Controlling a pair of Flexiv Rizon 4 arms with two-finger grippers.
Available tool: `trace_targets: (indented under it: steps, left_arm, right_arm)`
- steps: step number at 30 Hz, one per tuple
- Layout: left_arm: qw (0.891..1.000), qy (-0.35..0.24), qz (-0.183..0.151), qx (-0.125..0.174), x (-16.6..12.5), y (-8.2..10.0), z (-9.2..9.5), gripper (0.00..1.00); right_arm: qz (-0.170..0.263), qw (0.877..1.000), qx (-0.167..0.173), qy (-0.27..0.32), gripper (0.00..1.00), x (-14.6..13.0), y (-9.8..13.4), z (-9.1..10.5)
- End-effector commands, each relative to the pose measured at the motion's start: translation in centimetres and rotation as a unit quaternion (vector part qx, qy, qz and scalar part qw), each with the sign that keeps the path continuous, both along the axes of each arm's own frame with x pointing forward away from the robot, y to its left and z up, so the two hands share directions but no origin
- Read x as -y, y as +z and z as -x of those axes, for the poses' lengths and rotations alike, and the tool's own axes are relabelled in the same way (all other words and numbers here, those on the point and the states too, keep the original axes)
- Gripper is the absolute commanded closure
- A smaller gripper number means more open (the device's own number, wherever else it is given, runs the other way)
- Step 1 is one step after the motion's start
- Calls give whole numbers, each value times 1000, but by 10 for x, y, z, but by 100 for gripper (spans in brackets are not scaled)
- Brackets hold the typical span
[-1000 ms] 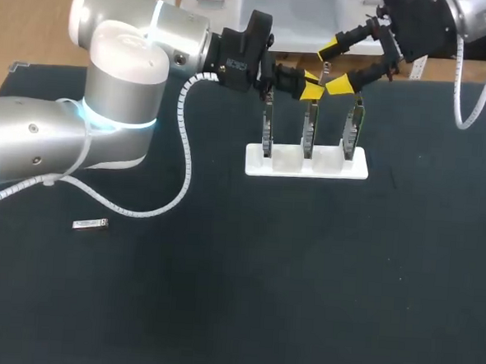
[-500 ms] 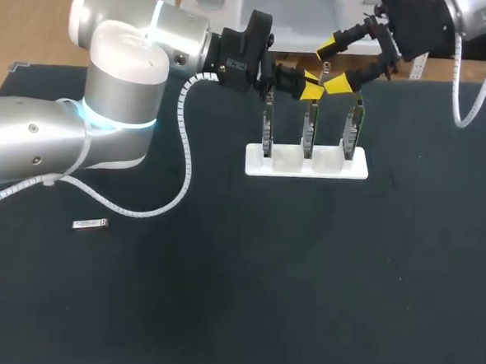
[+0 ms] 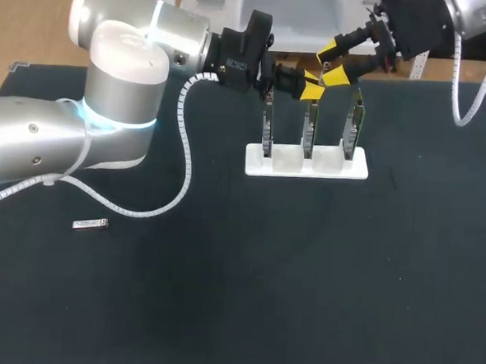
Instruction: Pick up the optical module with the left hand, and insert it into the network port with the right hand.
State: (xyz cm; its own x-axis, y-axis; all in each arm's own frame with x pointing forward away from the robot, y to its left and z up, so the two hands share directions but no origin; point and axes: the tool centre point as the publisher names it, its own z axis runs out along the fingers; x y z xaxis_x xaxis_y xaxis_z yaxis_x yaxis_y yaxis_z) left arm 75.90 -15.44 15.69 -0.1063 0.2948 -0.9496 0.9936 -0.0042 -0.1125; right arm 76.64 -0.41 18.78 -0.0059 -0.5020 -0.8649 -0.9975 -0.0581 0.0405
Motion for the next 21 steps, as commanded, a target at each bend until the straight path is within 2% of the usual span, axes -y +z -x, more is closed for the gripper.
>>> trace_targets:
  steps: [1,12,13,14,15,21]
  left_arm:
    - [1000,-1,-1,0,0,0,-1,100]
    - [1000,-1,-1,0,0,0,-1,100]
    - [1000,-1,-1,0,0,0,-1,80]
    - [1000,-1,-1,0,0,0,-1,44]
    - [1000,-1,-1,0,0,0,-1,0]
    - [1000,-1,-1,0,0,0,-1,0]
  right_arm:
    - [-1,1000,0,-1,100,0,-1,-1]
    - [3,1000,0,1,100,3,-1,-3]
    - [4,1000,0,0,100,3,-1,-3]
    - [4,1000,0,0,100,4,-1,-3]
    - [5,1000,0,0,100,4,-1,-3]
    - [5,1000,-1,-1,100,5,-1,-3]
